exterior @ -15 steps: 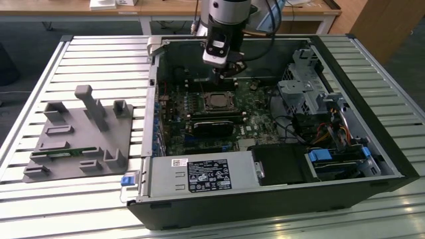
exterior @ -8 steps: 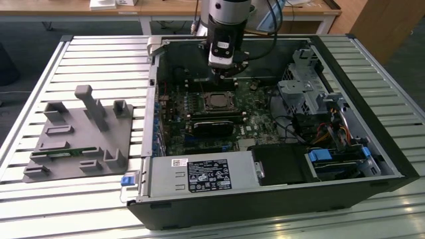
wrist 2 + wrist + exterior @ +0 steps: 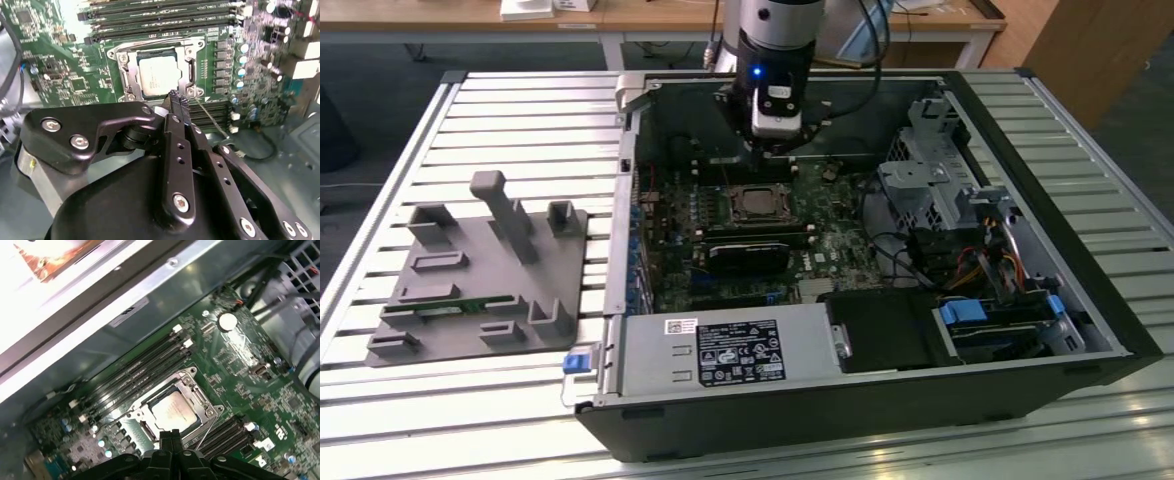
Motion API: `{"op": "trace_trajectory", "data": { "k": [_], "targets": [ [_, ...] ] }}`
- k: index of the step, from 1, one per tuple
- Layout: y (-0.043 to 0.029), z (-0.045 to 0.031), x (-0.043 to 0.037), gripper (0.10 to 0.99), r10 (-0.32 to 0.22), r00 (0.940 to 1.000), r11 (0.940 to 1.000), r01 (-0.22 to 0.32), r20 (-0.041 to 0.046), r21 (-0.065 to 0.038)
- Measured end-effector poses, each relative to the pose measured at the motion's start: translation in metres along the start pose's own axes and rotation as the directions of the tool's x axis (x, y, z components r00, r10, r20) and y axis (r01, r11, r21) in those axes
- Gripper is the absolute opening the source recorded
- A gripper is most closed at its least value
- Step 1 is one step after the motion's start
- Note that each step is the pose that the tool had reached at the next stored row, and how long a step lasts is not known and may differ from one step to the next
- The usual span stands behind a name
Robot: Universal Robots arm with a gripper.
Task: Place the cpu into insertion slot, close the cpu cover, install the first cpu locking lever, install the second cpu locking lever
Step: 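Install the first cpu locking lever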
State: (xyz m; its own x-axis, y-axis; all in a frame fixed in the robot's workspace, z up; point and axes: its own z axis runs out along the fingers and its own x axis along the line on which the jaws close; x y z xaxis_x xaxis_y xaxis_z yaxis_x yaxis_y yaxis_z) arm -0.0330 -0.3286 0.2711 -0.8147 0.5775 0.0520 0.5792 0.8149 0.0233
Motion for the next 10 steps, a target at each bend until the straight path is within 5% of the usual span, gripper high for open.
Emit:
{"op": "trace_trajectory", "data": {
  "k": [5,10],
  "targets": [
    [0.0,0.0002,0.0,0.11,-0.075,0.9972,0.9972,0.075,0.0076,-0.003],
    [0.0,0.0004,0.0,0.11,-0.157,0.9875,0.9876,0.157,0.0131,-0.003]
  ]
}}
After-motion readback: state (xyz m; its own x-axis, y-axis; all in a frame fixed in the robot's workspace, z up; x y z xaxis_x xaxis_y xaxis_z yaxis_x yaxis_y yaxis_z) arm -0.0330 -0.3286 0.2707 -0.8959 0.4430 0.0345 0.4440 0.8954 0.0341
